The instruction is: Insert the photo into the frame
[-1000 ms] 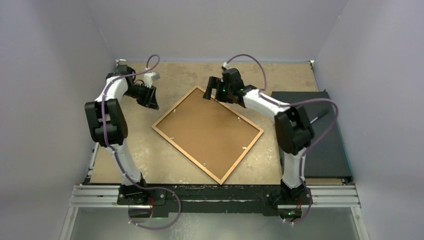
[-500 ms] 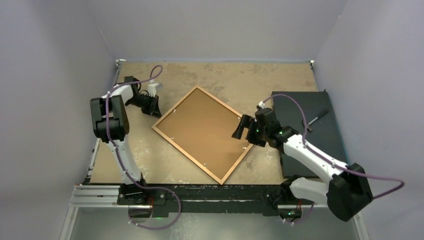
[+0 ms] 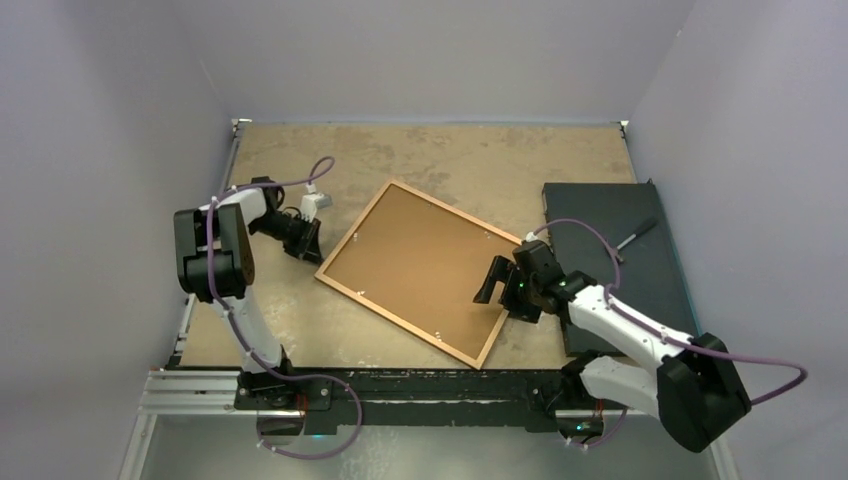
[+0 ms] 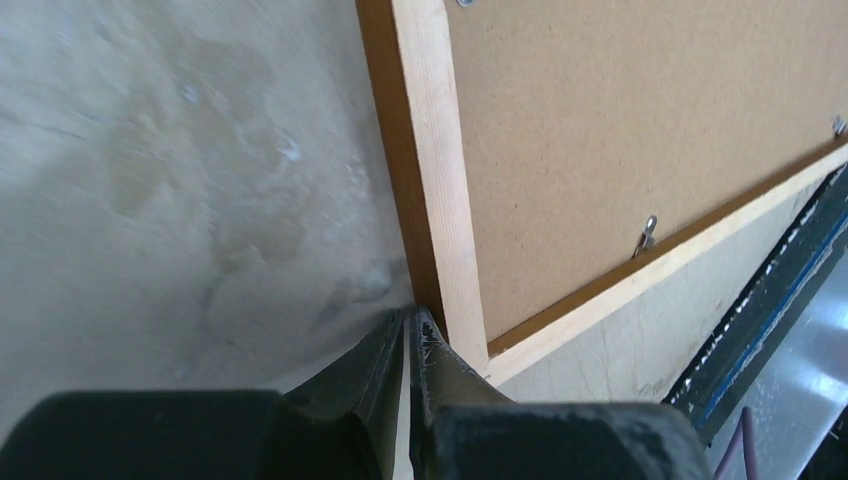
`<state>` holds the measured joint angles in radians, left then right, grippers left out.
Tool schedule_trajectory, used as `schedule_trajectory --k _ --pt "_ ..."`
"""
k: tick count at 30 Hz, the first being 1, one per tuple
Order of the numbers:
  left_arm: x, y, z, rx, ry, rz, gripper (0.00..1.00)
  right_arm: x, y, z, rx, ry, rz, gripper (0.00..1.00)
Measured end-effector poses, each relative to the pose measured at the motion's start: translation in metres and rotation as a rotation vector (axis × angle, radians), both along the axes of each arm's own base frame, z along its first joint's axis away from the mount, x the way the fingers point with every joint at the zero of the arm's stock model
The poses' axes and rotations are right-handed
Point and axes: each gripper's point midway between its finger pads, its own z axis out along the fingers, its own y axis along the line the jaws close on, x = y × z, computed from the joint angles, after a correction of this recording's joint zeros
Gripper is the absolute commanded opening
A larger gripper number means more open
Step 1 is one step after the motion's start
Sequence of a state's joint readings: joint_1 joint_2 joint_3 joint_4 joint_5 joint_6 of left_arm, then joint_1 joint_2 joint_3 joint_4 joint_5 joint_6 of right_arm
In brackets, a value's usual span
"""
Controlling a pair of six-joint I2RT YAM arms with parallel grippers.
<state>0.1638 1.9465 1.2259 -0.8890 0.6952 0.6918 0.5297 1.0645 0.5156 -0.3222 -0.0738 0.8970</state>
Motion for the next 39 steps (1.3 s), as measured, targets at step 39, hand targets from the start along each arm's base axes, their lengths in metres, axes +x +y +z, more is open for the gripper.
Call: schedule_trajectory --k 39 --pt "-0.020 -0.022 0.010 -0.187 0.119 -0.076 0.17 0.156 0.288 0.038 0.267 -0.356 0.476 0.79"
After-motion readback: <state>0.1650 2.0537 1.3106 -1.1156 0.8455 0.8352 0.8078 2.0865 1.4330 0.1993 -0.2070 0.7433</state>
